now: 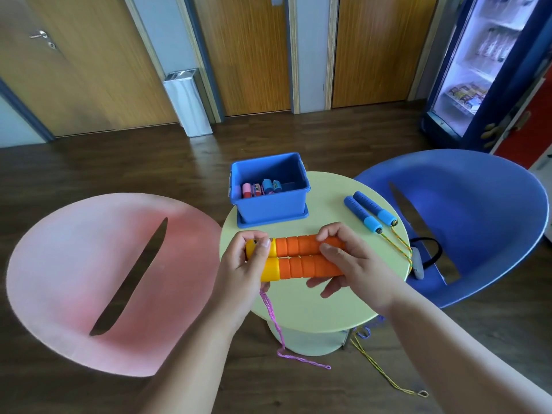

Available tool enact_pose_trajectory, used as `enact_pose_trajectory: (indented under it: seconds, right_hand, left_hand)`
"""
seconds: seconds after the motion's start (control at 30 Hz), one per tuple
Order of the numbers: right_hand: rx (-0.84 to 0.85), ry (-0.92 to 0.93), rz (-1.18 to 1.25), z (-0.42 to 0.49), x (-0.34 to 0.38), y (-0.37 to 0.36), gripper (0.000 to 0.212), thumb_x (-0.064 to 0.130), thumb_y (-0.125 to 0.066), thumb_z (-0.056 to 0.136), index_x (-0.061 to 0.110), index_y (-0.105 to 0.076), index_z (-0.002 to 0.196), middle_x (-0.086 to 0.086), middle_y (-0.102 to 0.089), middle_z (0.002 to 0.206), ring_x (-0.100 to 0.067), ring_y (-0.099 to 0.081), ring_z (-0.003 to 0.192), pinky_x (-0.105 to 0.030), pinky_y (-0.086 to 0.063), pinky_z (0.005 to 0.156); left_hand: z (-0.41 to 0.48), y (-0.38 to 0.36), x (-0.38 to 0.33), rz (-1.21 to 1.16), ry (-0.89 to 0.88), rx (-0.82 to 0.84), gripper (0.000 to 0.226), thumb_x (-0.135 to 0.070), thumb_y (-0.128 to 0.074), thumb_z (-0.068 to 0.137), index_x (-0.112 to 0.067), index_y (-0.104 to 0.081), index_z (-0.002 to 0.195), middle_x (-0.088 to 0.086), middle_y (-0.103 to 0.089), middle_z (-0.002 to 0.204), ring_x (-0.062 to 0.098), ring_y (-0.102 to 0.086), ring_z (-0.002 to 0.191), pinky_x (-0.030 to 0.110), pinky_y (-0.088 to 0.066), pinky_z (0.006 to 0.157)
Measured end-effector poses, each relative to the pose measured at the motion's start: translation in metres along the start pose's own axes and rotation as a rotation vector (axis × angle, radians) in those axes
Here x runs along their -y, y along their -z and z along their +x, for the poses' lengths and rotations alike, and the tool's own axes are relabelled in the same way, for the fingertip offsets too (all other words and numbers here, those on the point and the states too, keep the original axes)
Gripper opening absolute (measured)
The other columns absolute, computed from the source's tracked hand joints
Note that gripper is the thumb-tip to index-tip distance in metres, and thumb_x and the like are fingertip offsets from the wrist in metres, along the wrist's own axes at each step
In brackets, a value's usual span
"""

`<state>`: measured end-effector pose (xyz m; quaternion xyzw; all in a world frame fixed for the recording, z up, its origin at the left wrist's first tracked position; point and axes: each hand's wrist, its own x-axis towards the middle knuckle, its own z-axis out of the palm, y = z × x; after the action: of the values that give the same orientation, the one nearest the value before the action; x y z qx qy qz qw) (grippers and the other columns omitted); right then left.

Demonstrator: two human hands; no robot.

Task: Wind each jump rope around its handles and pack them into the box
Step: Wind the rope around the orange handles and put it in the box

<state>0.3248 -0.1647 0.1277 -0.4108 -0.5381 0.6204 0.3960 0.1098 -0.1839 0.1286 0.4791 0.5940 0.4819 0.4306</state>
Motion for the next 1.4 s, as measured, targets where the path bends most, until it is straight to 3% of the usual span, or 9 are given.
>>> enact_pose_trajectory:
  seconds: [0.17, 0.3, 0.47, 0.53, 0.63, 0.8, 0.93, 1.17, 1.4]
  right_hand:
    - [-0.007, 0.044, -0.070, -0.001, -0.008, -0.009, 0.009, 0.016, -0.046, 0.109, 0.019, -0.054, 0.112, -0.006, -0.051, 0.079, -0.025, -0.051, 0.063, -0.038, -0.048, 0.056]
    - [-0.012, 0.077, -0.097, 0.003, -0.010, -0.013, 0.008, 0.017, -0.047, 0.108, 0.021, -0.054, 0.111, -0.008, -0.051, 0.081, -0.026, -0.051, 0.064, -0.035, -0.047, 0.057]
    - [-0.089, 0.080, -0.078, 0.010, -0.008, -0.013, 0.012, 0.013, -0.047, 0.109, 0.020, -0.057, 0.109, -0.005, -0.052, 0.083, -0.025, -0.050, 0.065, -0.038, -0.045, 0.059]
    - [-0.134, 0.062, -0.034, 0.013, -0.005, -0.011, 0.013, 0.012, -0.046, 0.108, 0.020, -0.056, 0.106, -0.008, -0.051, 0.081, -0.026, -0.048, 0.065, -0.041, -0.043, 0.060]
    - [-0.200, 0.043, 0.104, 0.019, 0.002, -0.010, 0.013, 0.013, -0.047, 0.108, 0.020, -0.056, 0.103, -0.009, -0.052, 0.087, -0.023, -0.048, 0.064, -0.037, -0.045, 0.059]
    - [-0.285, 0.049, 0.234, 0.032, 0.011, -0.016, 0.014, 0.014, -0.046, 0.109, 0.022, -0.055, 0.103, -0.008, -0.057, 0.093, -0.021, -0.051, 0.064, -0.035, -0.048, 0.059]
    - [-0.217, 0.054, 0.268, 0.036, 0.010, -0.029, 0.010, 0.015, -0.051, 0.107, 0.023, -0.055, 0.104, -0.006, -0.057, 0.093, -0.019, -0.052, 0.065, -0.034, -0.049, 0.061]
    - [-0.180, 0.029, 0.189, 0.035, -0.004, -0.043, 0.030, 0.001, -0.064, 0.097, 0.021, -0.050, 0.115, -0.006, -0.060, 0.090, -0.017, -0.056, 0.068, -0.034, -0.056, 0.069]
    - [-0.175, 0.090, 0.034, 0.029, -0.016, -0.049, 0.027, 0.004, -0.062, 0.100, 0.018, -0.046, 0.116, -0.006, -0.067, 0.110, -0.018, -0.069, 0.084, -0.035, -0.061, 0.077]
  left_hand:
    - [0.005, 0.011, -0.002, -0.013, 0.014, 0.030, 0.006, -0.036, -0.060, 0.103, -0.034, -0.064, 0.100, 0.007, -0.064, 0.103, 0.016, -0.068, 0.074, 0.038, -0.055, 0.060]
    - [0.011, 0.019, 0.001, 0.035, -0.005, 0.062, 0.007, -0.039, -0.058, 0.103, -0.036, -0.064, 0.105, 0.005, -0.063, 0.103, 0.019, -0.068, 0.078, 0.036, -0.057, 0.061]
    - [0.012, 0.020, 0.011, -0.042, 0.062, 0.017, 0.047, -0.062, -0.049, 0.100, -0.032, -0.049, 0.136, 0.004, -0.061, 0.111, 0.021, -0.067, 0.084, 0.038, -0.058, 0.069]
    - [0.014, 0.023, 0.018, -0.149, 0.105, -0.042, 0.053, -0.062, -0.048, 0.100, -0.020, -0.050, 0.133, 0.011, -0.065, 0.103, 0.020, -0.066, 0.078, 0.043, -0.057, 0.075]
    - [0.009, 0.025, 0.025, -0.232, 0.136, -0.133, 0.026, -0.034, -0.047, 0.109, -0.019, -0.060, 0.125, 0.014, -0.075, 0.100, 0.026, -0.071, 0.082, 0.047, -0.059, 0.087]
    - [-0.008, 0.005, 0.032, -0.104, 0.136, -0.135, 0.020, -0.005, -0.054, 0.103, -0.013, -0.073, 0.101, 0.010, -0.079, 0.089, 0.030, -0.076, 0.085, 0.050, -0.060, 0.089]
    - [-0.018, -0.018, 0.022, -0.119, 0.194, -0.051, 0.016, -0.006, -0.056, 0.103, -0.009, -0.070, 0.097, 0.010, -0.079, 0.081, 0.037, -0.076, 0.089, 0.043, -0.063, 0.083]
    - [-0.014, -0.025, 0.018, 0.159, 0.069, -0.003, 0.024, -0.033, -0.064, 0.098, -0.018, -0.075, 0.082, 0.005, -0.071, 0.075, 0.034, -0.067, 0.082, 0.052, -0.057, 0.084]
    - [-0.017, -0.029, 0.014, -0.172, 0.207, -0.060, 0.016, -0.006, -0.071, 0.095, -0.009, -0.080, 0.082, 0.014, -0.078, 0.078, 0.027, -0.077, 0.076, 0.034, -0.064, 0.077]
